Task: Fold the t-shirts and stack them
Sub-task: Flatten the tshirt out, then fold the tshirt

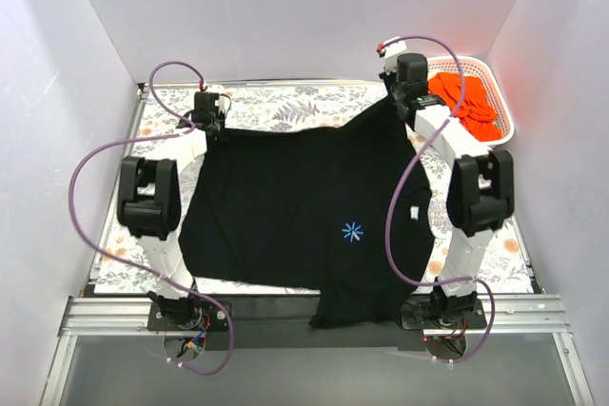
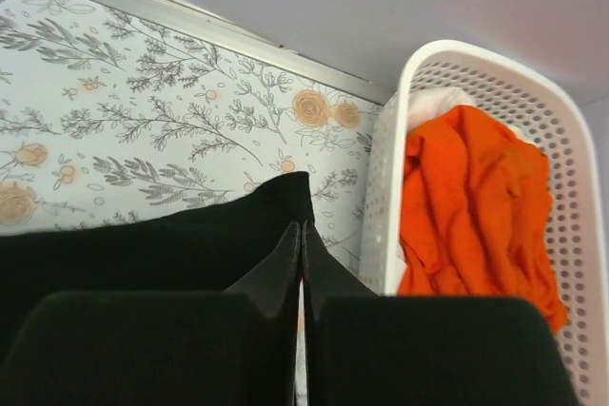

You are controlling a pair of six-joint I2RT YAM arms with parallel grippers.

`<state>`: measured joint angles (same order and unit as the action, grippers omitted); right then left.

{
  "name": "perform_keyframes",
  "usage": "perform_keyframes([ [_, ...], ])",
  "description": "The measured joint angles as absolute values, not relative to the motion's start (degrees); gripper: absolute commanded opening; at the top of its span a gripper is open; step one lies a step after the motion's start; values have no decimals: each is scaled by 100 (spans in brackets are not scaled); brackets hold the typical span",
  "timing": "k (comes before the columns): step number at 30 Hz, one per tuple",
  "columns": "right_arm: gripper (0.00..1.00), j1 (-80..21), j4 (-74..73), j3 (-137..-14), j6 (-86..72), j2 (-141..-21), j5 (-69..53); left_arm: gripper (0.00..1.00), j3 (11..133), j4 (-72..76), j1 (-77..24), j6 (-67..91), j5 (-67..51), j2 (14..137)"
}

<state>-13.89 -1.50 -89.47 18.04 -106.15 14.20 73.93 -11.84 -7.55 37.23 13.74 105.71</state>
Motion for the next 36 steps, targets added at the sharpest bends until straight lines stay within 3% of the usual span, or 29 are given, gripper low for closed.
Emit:
perform_keyframes([
  [7, 1, -1369, 220, -9931, 1909, -12164, 1712, 0, 8514, -963, -475, 3793, 1020, 11959],
  [15, 1, -1313, 569, -10394, 1922, -12420, 1806, 0, 9314, -878, -373, 3793, 858, 12344],
  [36, 1, -1446, -117, -8768, 1446, -10481, 2093, 0, 9220, -1356, -244, 3900, 698, 12337],
])
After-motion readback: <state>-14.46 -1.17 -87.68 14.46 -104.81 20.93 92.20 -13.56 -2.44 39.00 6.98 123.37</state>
